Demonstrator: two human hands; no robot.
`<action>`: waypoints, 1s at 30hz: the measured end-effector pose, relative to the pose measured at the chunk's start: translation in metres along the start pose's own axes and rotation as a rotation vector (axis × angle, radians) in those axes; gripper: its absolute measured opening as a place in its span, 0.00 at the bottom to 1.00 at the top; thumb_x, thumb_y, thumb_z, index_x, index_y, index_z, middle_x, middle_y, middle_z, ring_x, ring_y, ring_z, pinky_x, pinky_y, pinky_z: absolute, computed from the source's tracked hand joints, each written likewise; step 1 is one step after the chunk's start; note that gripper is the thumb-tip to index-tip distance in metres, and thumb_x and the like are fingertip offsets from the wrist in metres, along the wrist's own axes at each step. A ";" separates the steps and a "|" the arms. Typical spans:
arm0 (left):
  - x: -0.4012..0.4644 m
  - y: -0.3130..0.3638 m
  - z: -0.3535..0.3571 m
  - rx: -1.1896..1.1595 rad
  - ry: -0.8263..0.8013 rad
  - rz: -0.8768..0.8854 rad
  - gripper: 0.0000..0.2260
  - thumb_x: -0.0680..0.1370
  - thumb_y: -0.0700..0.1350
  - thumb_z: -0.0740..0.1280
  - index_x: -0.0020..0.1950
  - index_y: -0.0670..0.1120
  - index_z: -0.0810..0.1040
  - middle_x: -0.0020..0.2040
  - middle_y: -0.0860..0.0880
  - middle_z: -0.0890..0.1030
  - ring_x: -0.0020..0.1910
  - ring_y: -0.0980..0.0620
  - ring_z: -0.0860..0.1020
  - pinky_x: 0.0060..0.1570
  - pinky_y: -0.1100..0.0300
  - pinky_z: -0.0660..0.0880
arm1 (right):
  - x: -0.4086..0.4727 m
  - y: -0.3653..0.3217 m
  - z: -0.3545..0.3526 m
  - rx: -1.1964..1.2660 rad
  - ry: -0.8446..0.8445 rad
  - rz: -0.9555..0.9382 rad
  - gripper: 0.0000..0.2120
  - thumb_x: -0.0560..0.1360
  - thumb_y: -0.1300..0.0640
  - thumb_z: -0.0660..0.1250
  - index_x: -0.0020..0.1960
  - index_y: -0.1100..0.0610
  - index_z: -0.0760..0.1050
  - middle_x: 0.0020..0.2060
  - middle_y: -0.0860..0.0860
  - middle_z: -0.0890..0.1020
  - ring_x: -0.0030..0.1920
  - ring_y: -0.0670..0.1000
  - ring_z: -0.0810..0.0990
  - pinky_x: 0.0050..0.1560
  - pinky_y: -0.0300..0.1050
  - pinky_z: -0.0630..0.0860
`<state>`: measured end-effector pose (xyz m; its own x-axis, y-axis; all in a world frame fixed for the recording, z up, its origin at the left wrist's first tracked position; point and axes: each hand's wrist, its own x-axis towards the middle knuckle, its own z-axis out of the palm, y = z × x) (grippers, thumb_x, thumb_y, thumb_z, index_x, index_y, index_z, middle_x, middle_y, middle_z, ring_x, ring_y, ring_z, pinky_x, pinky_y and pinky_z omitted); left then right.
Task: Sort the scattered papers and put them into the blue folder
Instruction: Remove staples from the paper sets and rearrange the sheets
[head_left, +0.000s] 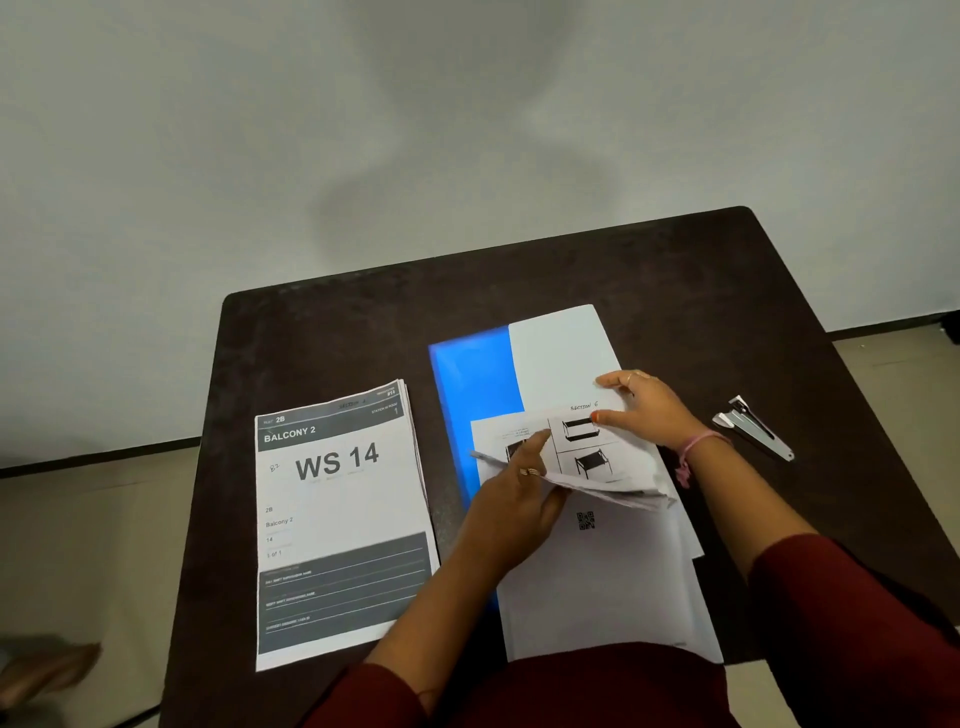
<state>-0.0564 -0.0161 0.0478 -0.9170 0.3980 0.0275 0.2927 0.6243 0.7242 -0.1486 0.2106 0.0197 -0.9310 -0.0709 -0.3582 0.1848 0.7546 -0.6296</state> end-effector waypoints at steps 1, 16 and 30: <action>-0.001 -0.002 0.001 0.003 -0.013 -0.023 0.26 0.79 0.52 0.64 0.75 0.47 0.60 0.69 0.46 0.72 0.62 0.48 0.77 0.57 0.53 0.77 | 0.005 0.000 0.001 -0.029 -0.022 0.028 0.28 0.68 0.52 0.76 0.65 0.56 0.72 0.59 0.52 0.76 0.62 0.54 0.74 0.64 0.47 0.70; 0.004 -0.007 0.004 0.093 0.074 -0.124 0.38 0.77 0.54 0.65 0.77 0.49 0.43 0.78 0.43 0.48 0.73 0.59 0.46 0.66 0.70 0.49 | -0.077 0.037 0.003 1.132 -0.320 0.360 0.35 0.66 0.28 0.62 0.58 0.56 0.79 0.52 0.57 0.83 0.46 0.51 0.84 0.45 0.43 0.81; -0.013 -0.023 0.012 -0.246 0.117 -0.884 0.30 0.75 0.50 0.70 0.70 0.37 0.64 0.65 0.41 0.63 0.66 0.41 0.65 0.67 0.52 0.64 | -0.117 0.023 0.045 0.929 0.002 0.336 0.12 0.77 0.64 0.64 0.59 0.59 0.74 0.52 0.56 0.83 0.47 0.53 0.84 0.45 0.46 0.81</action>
<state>-0.0478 -0.0278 0.0227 -0.8049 -0.2335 -0.5455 -0.5801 0.5029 0.6407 -0.0210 0.2076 0.0163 -0.7851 0.0547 -0.6170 0.6127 -0.0769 -0.7865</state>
